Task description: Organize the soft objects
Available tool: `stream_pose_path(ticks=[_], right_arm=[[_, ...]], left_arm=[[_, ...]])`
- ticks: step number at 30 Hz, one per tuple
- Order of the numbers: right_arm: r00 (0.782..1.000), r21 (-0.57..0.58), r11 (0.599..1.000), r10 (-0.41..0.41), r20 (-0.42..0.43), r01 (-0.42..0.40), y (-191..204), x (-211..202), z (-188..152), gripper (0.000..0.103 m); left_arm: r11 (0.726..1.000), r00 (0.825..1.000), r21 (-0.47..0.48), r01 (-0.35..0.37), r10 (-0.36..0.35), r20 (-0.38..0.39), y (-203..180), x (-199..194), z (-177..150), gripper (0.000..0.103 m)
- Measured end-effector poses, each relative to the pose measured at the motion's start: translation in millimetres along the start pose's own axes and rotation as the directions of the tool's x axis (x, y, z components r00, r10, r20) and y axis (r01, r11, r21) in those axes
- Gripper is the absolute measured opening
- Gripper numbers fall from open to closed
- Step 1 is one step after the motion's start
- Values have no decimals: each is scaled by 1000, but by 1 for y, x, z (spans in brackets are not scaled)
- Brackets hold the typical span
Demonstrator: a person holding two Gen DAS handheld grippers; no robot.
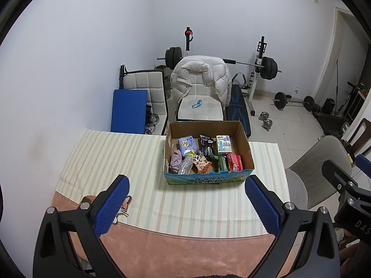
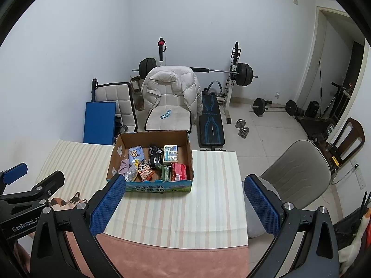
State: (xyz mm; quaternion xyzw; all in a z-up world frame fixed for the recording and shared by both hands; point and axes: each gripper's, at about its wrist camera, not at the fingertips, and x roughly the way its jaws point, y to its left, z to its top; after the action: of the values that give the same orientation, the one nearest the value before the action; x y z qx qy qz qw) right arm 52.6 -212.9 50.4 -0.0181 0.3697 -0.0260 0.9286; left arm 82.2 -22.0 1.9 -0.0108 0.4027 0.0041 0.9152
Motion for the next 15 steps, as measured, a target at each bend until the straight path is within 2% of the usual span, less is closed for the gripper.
stream_pose_path(ticks=[15], right_arm=[[1000, -1, 1000, -8, 5, 8, -2, -4, 5, 103]], left_arm=[[1000, 1000, -2, -2, 2, 5, 0, -4, 7, 102]])
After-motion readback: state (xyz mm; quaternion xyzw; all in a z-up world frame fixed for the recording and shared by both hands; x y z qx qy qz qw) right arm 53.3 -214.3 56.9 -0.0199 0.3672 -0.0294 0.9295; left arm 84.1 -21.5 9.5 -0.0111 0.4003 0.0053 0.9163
